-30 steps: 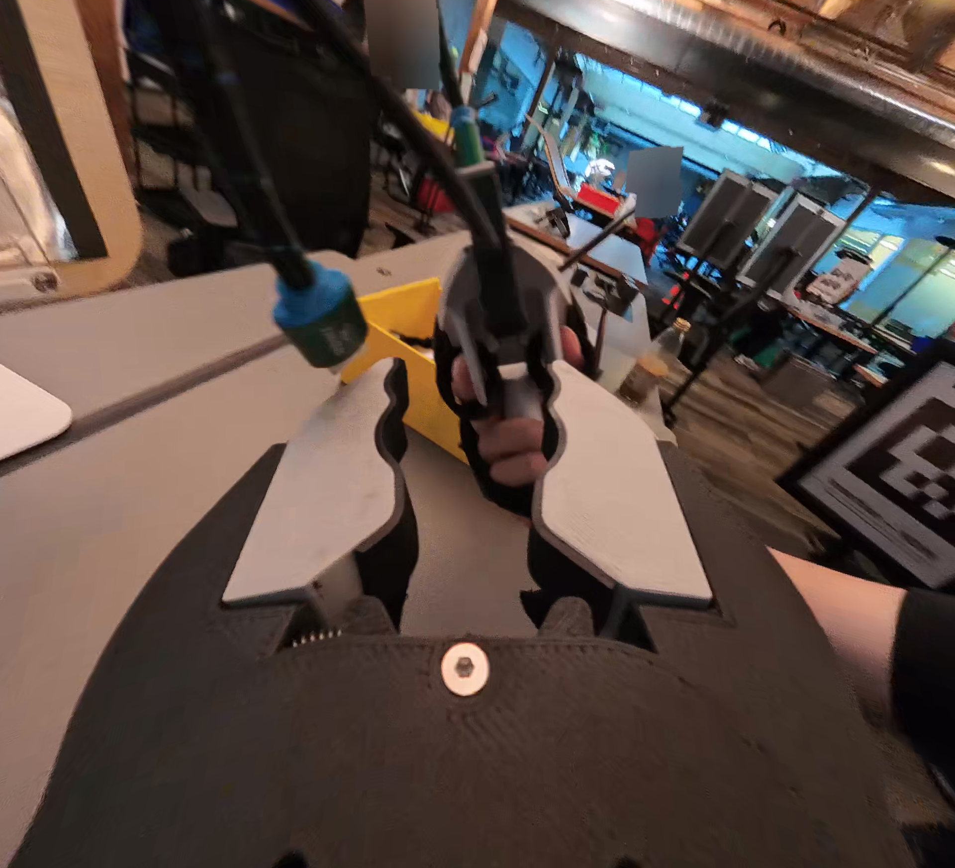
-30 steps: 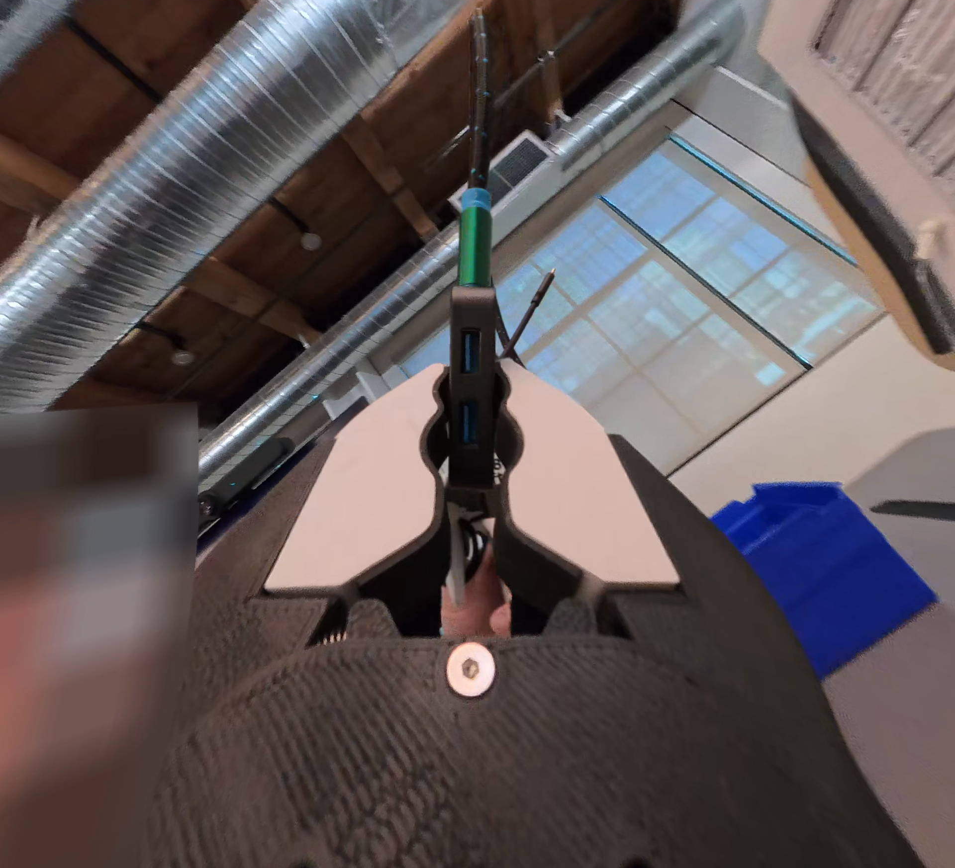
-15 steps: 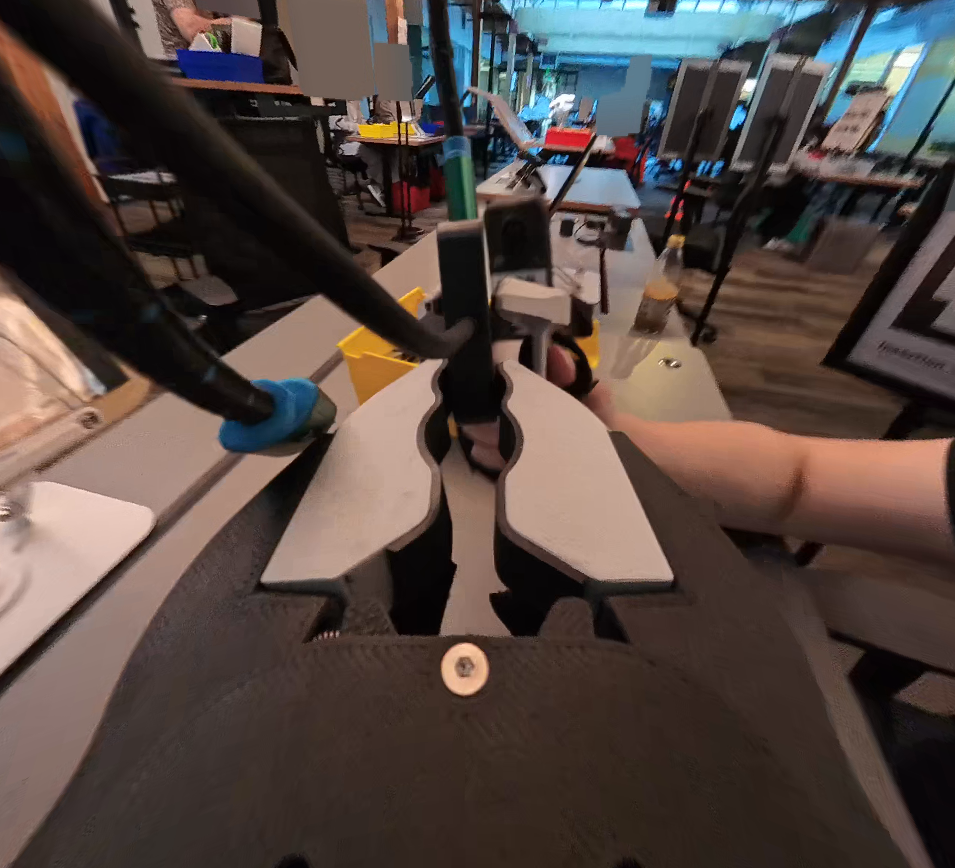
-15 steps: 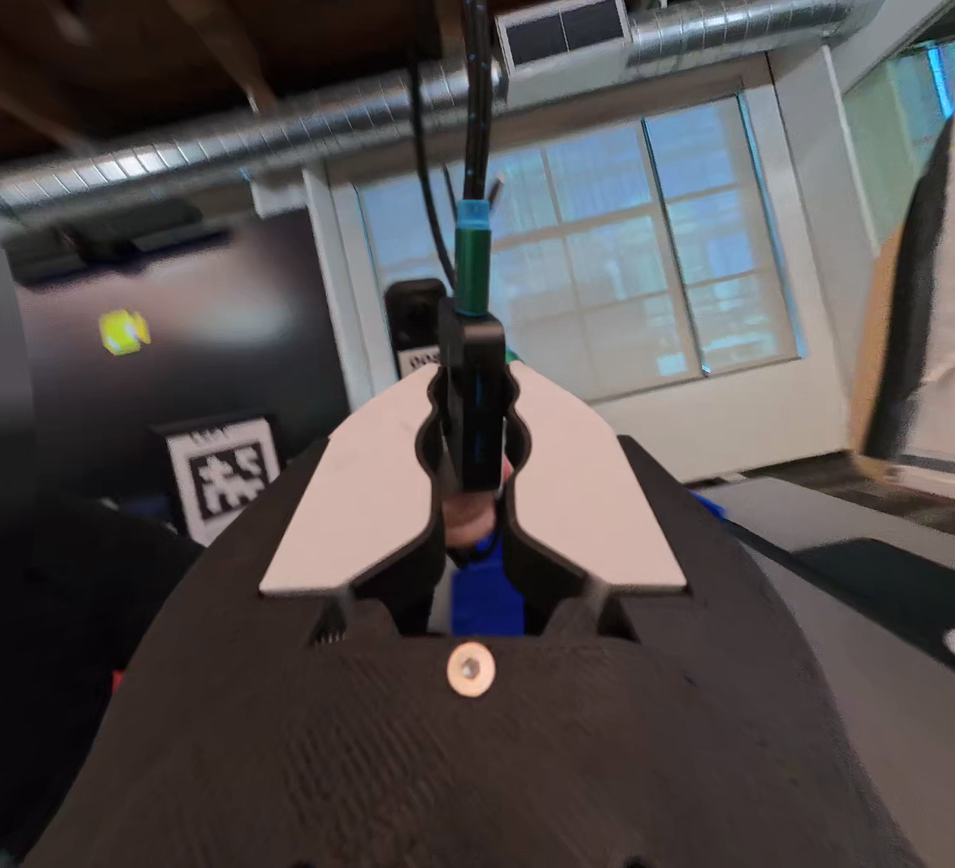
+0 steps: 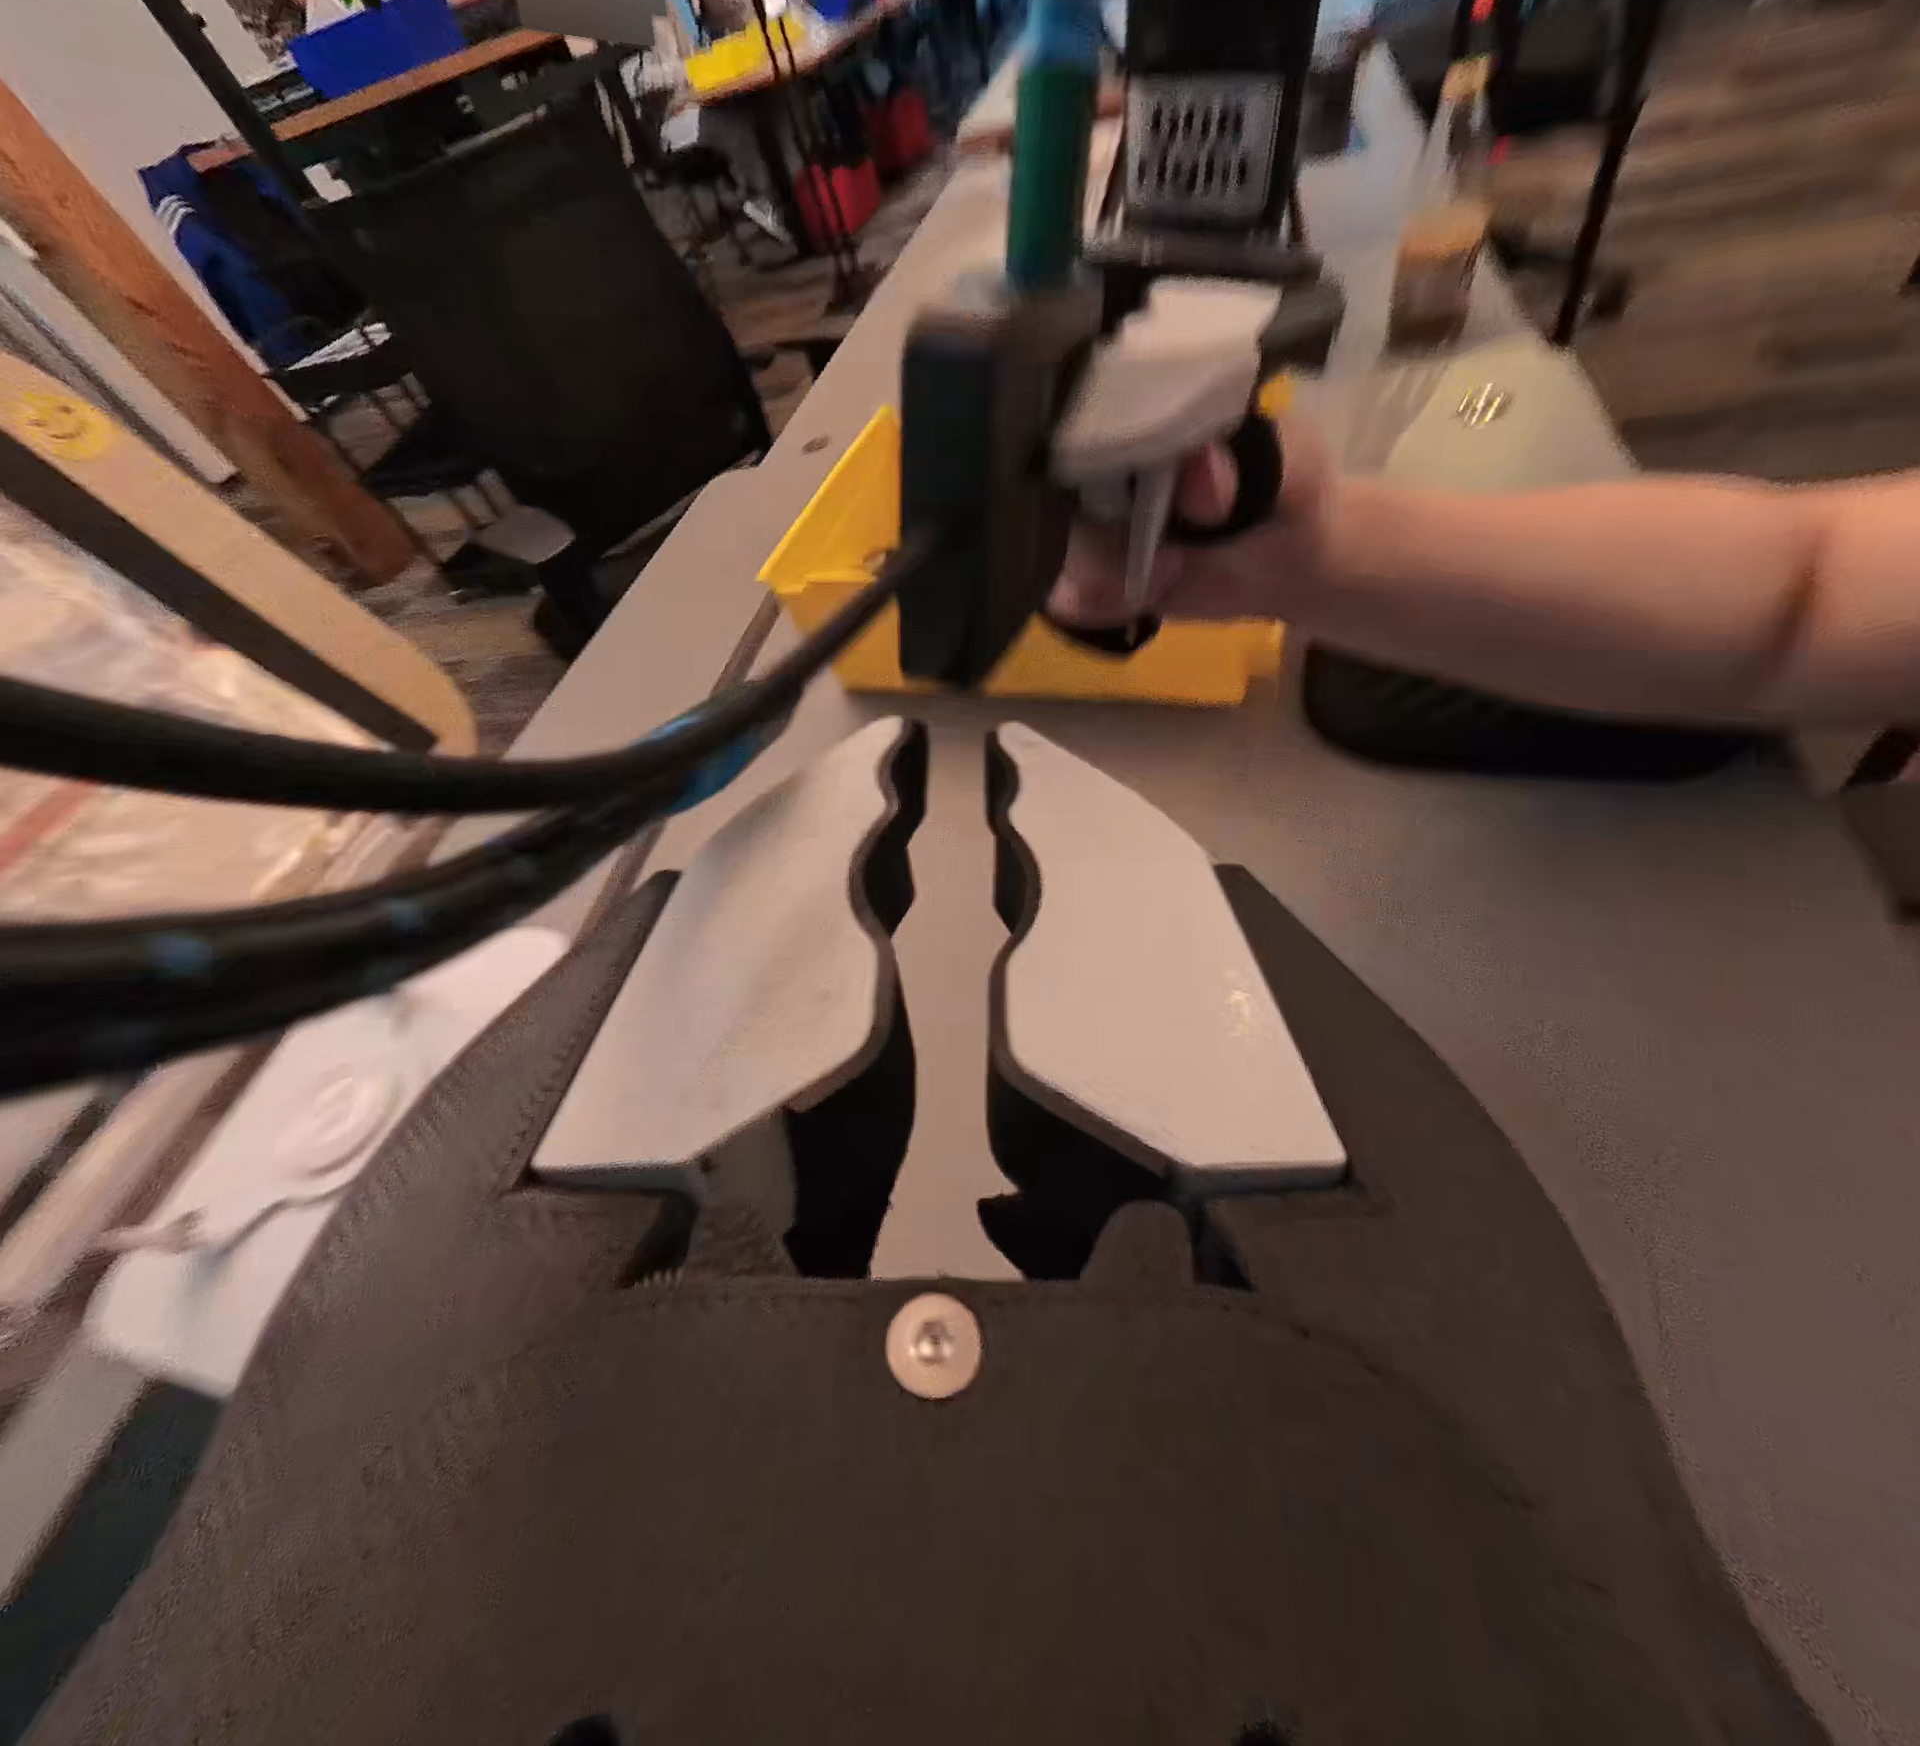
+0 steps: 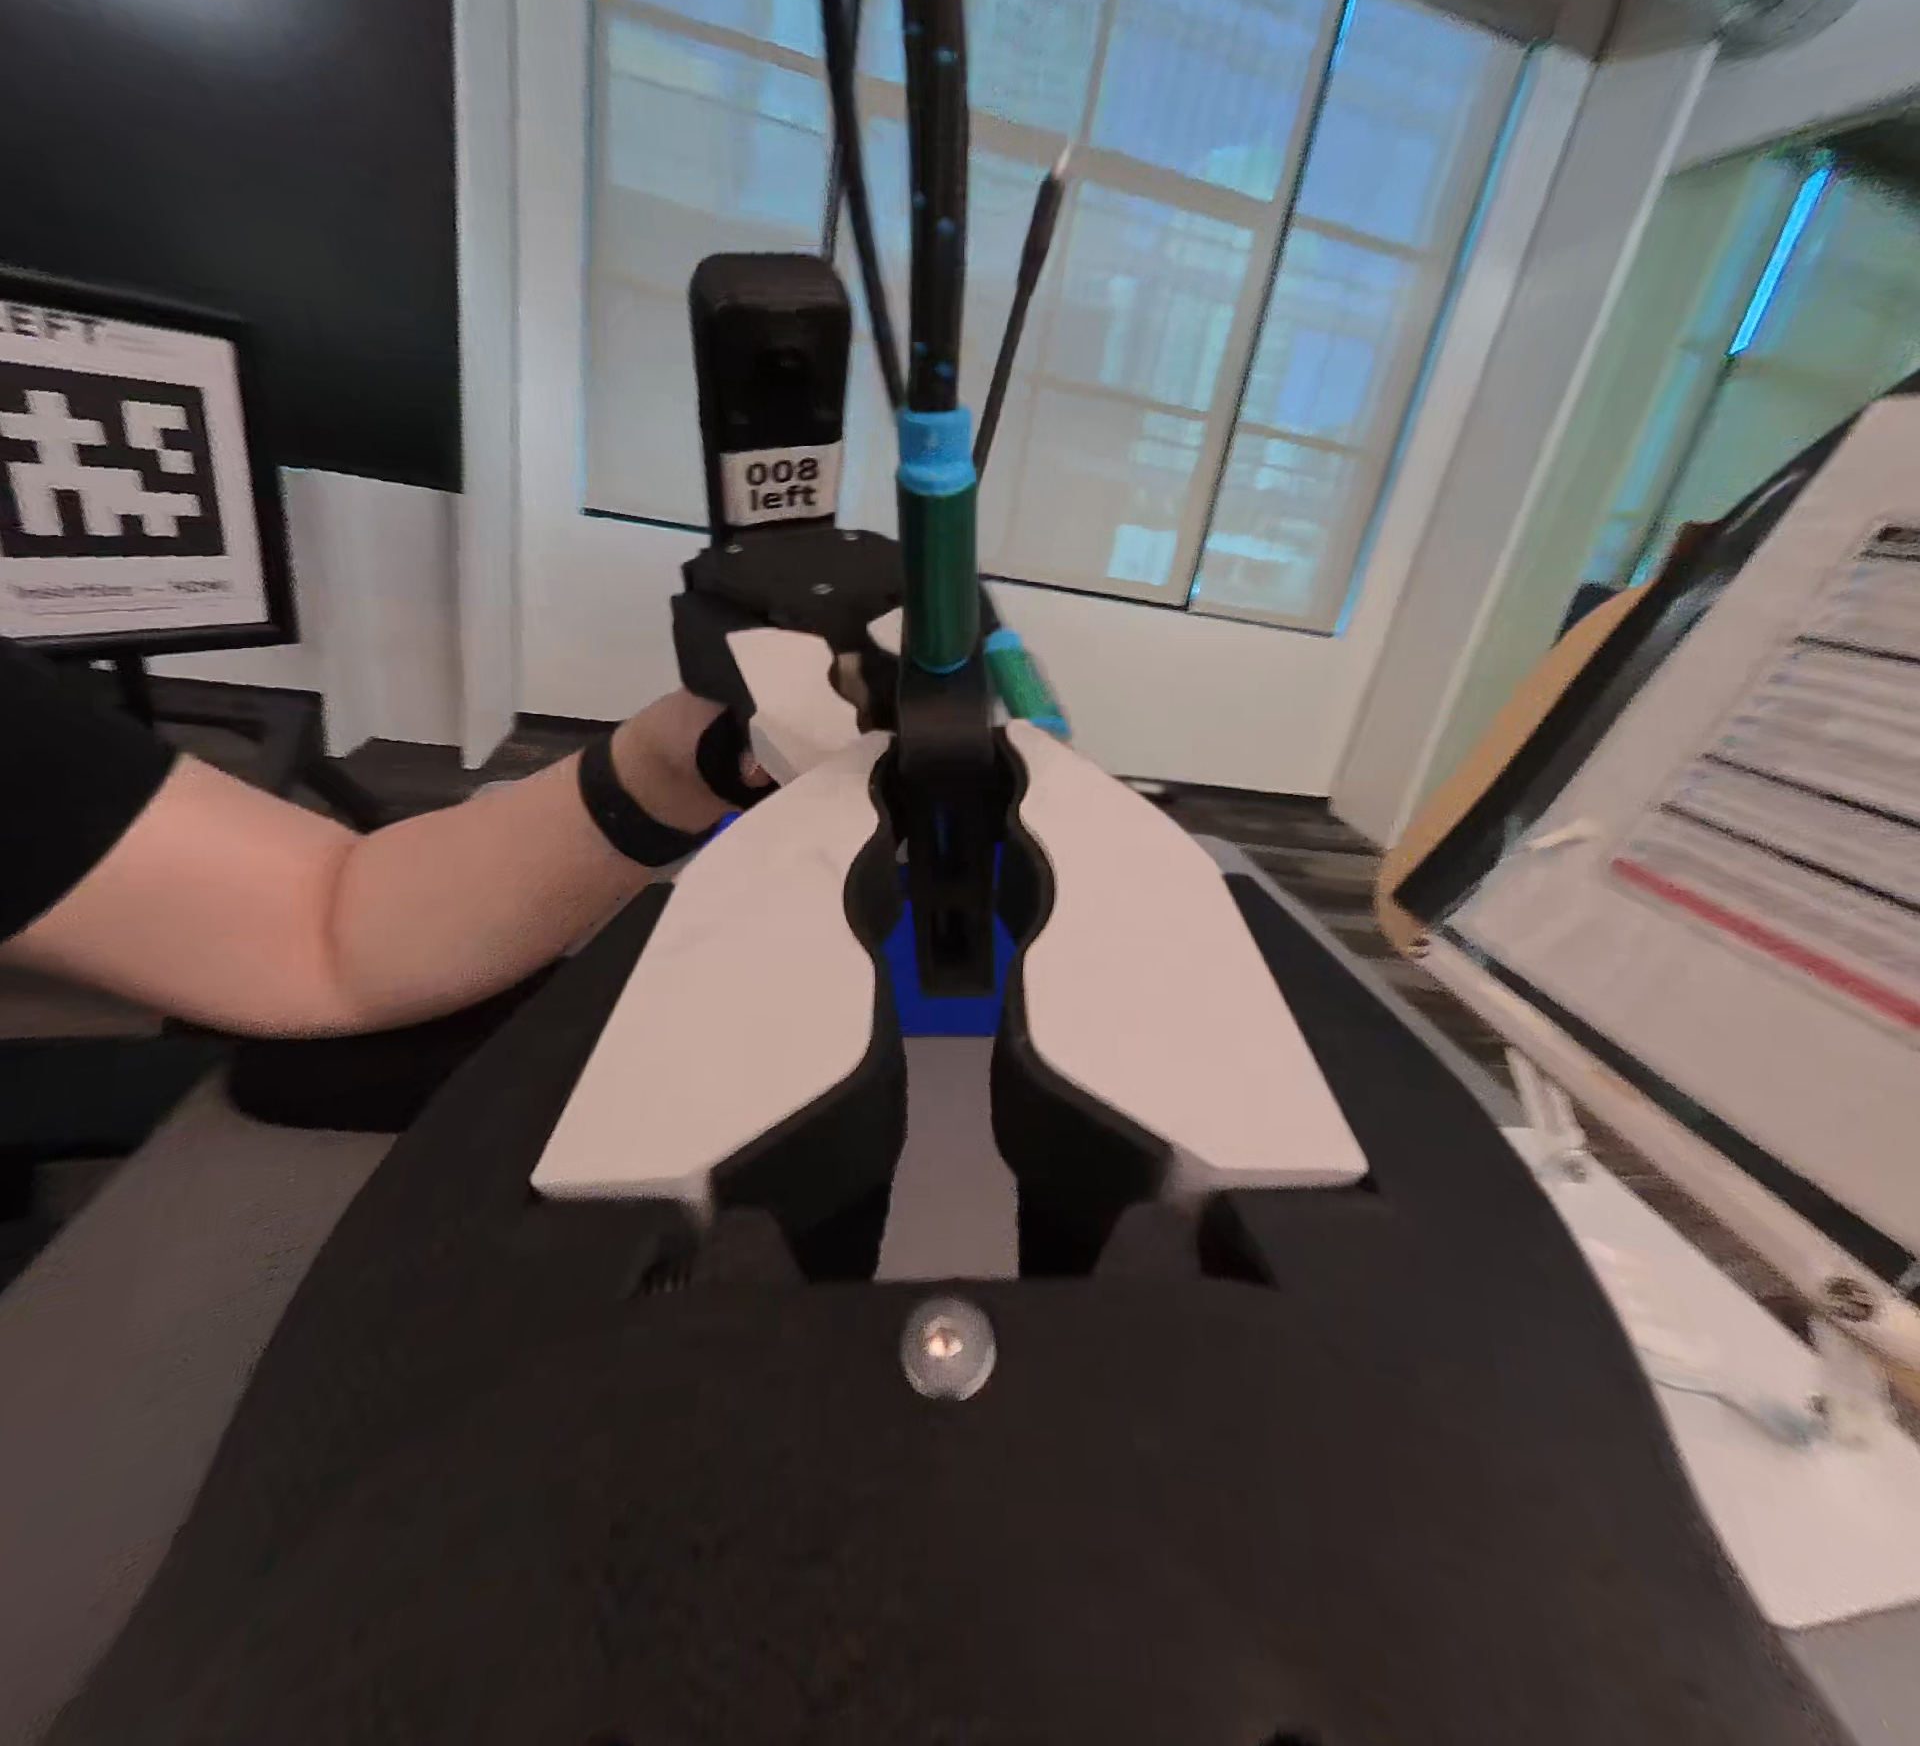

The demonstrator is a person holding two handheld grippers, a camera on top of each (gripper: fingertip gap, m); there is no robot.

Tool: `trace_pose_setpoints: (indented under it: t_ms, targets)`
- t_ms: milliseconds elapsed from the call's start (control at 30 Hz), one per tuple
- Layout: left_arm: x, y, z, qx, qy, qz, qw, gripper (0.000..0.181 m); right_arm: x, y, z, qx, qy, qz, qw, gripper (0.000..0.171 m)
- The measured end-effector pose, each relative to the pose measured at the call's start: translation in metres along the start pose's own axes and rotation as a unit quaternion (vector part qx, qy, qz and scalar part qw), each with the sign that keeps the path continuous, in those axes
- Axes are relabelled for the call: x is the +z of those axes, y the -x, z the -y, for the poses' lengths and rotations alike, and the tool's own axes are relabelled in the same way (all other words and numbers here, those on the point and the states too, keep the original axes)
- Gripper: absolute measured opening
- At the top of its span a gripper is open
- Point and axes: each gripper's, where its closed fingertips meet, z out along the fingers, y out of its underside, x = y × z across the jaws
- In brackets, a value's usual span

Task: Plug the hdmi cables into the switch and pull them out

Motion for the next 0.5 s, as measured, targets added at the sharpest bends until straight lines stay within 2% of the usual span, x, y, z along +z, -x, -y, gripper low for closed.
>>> trace_pose_setpoints:
  t_ms: [133,233,300,400,500]
  targets:
    - [-0.020,0.009,-0.012,0.092,0.064,0.055,0.992,0.004,-0.008,-0.010,0.006,-0.012,0.002,-0.033,0.999,0.016]
    - [-0.027,0.009,0.015,0.117,-0.001,0.102,0.988,0.015,-0.009,-0.014,0.000,-0.012,0.008,-0.037,0.999,0.016]
    - [-0.026,0.004,0.031,0.119,-0.036,0.114,0.986,0.026,-0.007,-0.013,-0.008,-0.047,0.031,-0.040,0.998,0.016]
    - [-0.017,0.005,0.029,0.155,-0.014,0.150,0.976,0.053,-0.005,-0.003,-0.015,-0.117,0.065,-0.027,0.991,0.015]
    - [-0.007,0.008,0.011,0.198,0.034,0.168,0.965,0.049,-0.005,0.005,-0.018,-0.181,0.086,-0.017,0.980,0.015]
